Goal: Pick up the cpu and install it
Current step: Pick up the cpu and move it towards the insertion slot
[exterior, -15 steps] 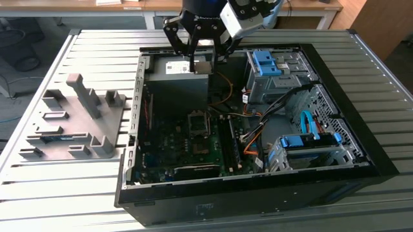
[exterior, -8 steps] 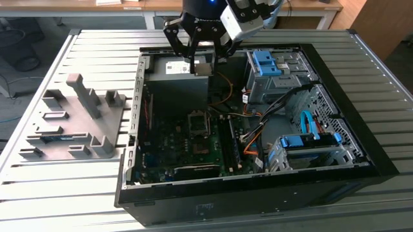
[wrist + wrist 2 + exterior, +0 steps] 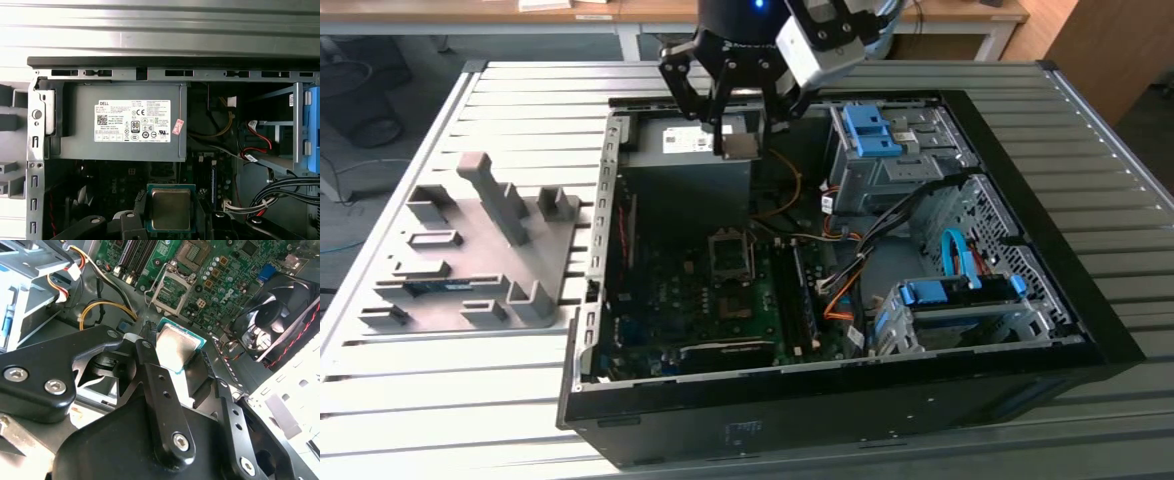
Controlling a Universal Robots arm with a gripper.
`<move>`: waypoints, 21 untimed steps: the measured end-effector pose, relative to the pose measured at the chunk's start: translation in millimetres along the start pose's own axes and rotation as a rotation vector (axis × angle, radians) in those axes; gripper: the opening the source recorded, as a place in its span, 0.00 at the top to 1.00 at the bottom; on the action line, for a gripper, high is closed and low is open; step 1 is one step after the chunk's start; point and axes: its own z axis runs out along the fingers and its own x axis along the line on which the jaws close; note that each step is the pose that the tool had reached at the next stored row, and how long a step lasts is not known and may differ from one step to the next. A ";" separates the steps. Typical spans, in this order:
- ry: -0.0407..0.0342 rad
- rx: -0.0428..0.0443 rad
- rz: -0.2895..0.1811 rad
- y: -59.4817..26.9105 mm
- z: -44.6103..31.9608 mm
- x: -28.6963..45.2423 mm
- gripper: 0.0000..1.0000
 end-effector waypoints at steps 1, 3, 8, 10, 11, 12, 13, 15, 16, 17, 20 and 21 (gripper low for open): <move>0.0000 -0.0001 0.000 -0.2 0.3 -0.1 0.53; 0.0000 0.0000 0.000 -0.6 0.7 -0.1 0.53; 0.0000 0.0000 0.000 -1.7 2.1 -0.3 0.53; -0.0001 -0.0001 0.000 -2.1 2.7 -0.4 0.53; 0.0000 0.0000 0.000 -2.3 3.0 -0.5 0.53; 0.0000 0.0000 0.000 -2.6 3.3 -0.5 0.53; 0.0000 0.0000 0.000 -3.0 3.7 -0.6 0.53; -0.0002 -0.0003 0.000 -3.8 4.9 -0.8 0.53; -0.0001 -0.0002 0.000 -4.1 5.5 -0.9 0.53; 0.0000 0.0000 0.000 -4.7 6.1 -0.9 0.53; 0.0000 0.0001 0.000 -8.1 8.7 -0.9 0.53; 0.0000 0.0000 0.000 -9.7 9.9 -0.9 0.53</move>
